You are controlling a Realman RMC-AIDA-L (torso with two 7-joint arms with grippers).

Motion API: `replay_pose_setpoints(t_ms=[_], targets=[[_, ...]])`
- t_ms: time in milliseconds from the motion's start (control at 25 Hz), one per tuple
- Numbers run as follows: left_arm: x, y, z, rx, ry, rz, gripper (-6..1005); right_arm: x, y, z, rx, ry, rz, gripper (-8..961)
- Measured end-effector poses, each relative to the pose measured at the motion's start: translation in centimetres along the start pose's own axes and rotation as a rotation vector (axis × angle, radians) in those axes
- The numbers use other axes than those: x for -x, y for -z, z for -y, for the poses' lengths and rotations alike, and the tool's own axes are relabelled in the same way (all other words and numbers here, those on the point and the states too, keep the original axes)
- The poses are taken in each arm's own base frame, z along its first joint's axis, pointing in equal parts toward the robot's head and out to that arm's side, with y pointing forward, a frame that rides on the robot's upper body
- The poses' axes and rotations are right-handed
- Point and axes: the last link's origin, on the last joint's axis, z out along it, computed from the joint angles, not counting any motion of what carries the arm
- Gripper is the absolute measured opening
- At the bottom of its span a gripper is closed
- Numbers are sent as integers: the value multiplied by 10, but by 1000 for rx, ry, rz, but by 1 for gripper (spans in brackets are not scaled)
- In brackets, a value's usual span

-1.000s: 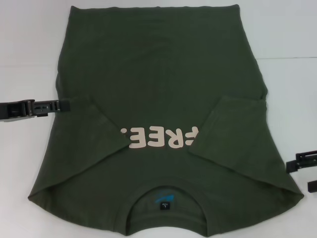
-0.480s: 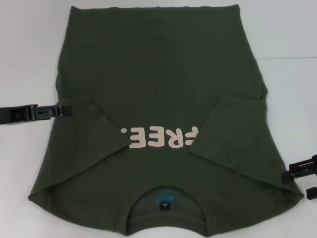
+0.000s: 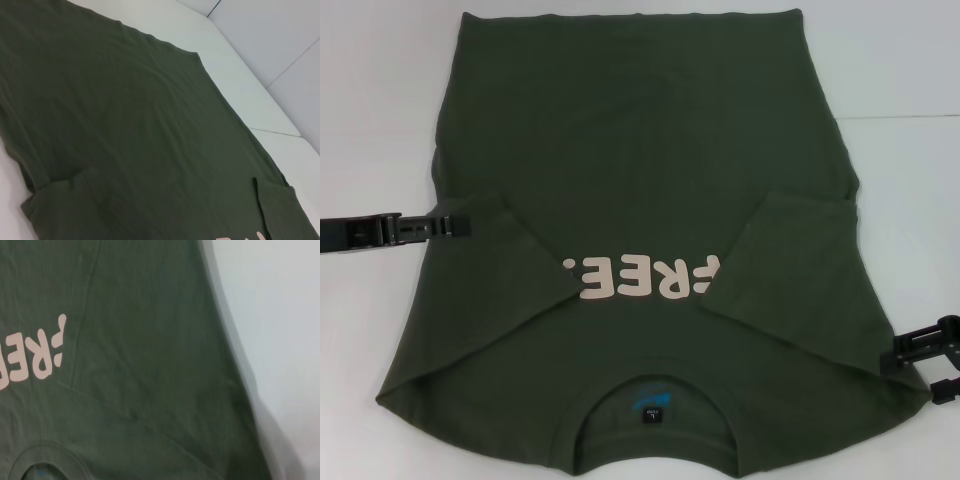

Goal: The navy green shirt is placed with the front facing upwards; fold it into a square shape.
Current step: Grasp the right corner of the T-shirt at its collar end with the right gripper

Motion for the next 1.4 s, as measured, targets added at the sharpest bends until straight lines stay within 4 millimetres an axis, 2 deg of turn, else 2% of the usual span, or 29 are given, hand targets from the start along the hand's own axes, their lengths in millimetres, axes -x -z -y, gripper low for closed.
replay_pose_setpoints(t_ms=[160, 400, 1400], targets=[[0, 0, 0, 0, -1, 0, 951, -1, -4, -2, 5, 5, -3, 871], [0, 0, 0, 0, -1, -1, 951, 0, -6, -4, 8, 9, 1, 680], [-1, -2, -2, 12, -2, -11, 951, -2, -5, 2, -23, 8, -4, 588]])
